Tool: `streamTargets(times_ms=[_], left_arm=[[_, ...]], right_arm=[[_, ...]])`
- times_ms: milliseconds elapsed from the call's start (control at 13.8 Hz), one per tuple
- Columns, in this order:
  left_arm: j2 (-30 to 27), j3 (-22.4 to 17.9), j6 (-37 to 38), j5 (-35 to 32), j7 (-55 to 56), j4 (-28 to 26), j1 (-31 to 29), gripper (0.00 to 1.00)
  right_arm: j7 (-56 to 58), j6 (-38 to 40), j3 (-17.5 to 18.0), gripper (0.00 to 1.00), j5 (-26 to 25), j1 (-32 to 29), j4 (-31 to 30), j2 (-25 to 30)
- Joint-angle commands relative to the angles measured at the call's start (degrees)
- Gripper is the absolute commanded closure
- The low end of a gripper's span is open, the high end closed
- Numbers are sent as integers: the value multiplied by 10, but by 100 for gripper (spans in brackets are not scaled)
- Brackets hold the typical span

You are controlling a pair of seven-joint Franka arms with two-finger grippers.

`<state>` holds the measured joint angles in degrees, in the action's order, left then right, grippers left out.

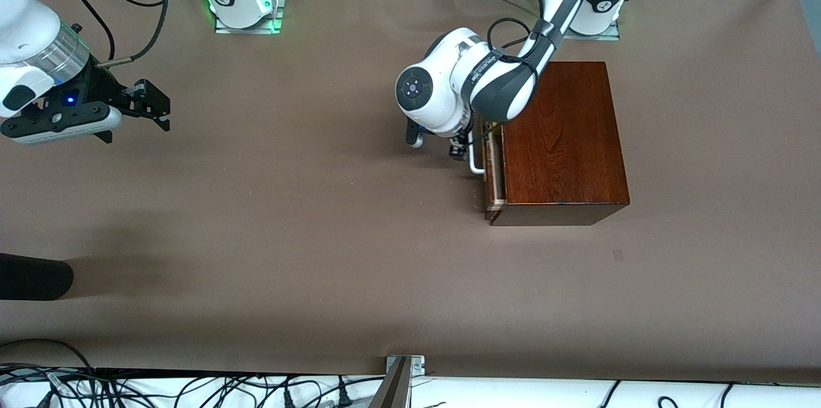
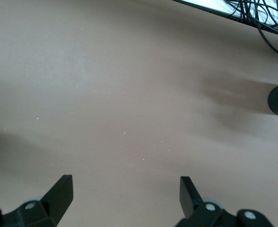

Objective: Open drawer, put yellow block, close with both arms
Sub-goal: 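Push the drawer shut into the wooden box with the left gripper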

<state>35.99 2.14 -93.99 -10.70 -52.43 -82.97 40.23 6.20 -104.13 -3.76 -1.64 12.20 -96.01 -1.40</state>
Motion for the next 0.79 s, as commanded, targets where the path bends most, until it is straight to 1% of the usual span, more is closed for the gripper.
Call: streamTargets(times_ms=[0,144,361,506,650,722], left_arm=[[-13,-4,23,-42,-1,-8,-5,0],[-13,-5,28,-44,1,-8,-6,0],[-21,2,28,-35,2,-3,-24,0],[-41,6,25,-28,23,-1,-20,0],[-71,1,24,17,47,3,-26,0],[-88,-4,27,23,57,5,-31,0]], right_arm=[[-9,3,1,0,2,2,12,-4],[-9,3,1,0,2,2,12,-4],[-10,3,1,0,2,2,12,-4],[-9,3,1,0,2,1,12,-4],[-9,3,1,0,2,2,12,-4],[-9,3,1,0,2,2,12,-4]])
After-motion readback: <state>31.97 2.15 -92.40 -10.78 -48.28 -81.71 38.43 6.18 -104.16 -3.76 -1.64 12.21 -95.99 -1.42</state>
